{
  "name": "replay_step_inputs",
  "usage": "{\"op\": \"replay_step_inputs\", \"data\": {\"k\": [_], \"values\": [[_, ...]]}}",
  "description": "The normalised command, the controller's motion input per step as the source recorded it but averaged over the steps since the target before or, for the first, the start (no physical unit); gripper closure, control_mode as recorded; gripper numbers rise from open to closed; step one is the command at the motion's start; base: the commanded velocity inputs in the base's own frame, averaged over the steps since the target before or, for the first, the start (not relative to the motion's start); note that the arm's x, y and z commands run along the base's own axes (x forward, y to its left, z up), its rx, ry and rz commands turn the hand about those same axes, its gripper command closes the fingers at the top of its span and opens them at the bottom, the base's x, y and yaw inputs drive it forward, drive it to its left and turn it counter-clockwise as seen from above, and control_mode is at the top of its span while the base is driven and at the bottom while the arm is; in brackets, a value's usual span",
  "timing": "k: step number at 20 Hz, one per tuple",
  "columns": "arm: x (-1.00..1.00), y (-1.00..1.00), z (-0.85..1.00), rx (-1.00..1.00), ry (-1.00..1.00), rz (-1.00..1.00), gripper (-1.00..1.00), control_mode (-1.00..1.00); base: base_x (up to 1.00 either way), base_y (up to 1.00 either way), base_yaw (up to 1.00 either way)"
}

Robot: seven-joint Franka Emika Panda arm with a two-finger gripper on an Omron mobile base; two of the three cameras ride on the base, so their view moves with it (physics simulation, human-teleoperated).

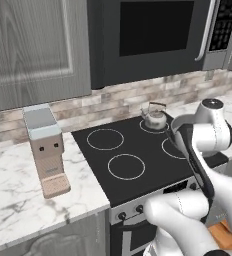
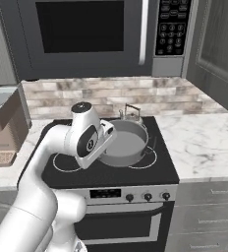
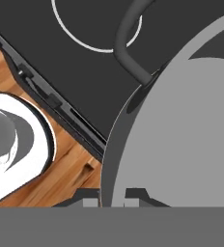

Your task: Pick the kettle from the cabinet and place it on a stove burner. Then pick the pot from the counter and place it on another stove burner. Finally, turn both burners on.

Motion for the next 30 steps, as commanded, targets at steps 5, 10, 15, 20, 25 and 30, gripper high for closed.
{"op": "replay_step_inputs", "data": {"k": [5, 10, 15, 20, 25, 30], "values": [[0.26, -0.1, -0.14, 0.0, 0.02, 0.0, 1.0, -1.0, 0.0, 0.0, 0.0], [0.27, -0.02, -0.17, 0.0, 0.03, 0.0, 1.0, -1.0, 0.0, 0.0, 0.0], [0.23, -0.02, -0.22, 0.0, 0.03, -0.01, 1.0, -1.0, 0.0, 0.0, 0.0], [0.23, -0.09, -0.21, 0.0, 0.03, -0.02, 1.0, -1.0, 0.0, 0.0, 0.0], [0.2, -0.17, -0.19, 0.0, 0.01, -0.05, 1.0, -1.0, 0.0, 0.0, 0.0], [0.21, -0.12, -0.22, 0.0, 0.0, -0.05, 1.0, -1.0, 0.0, 0.0, 0.0]]}}
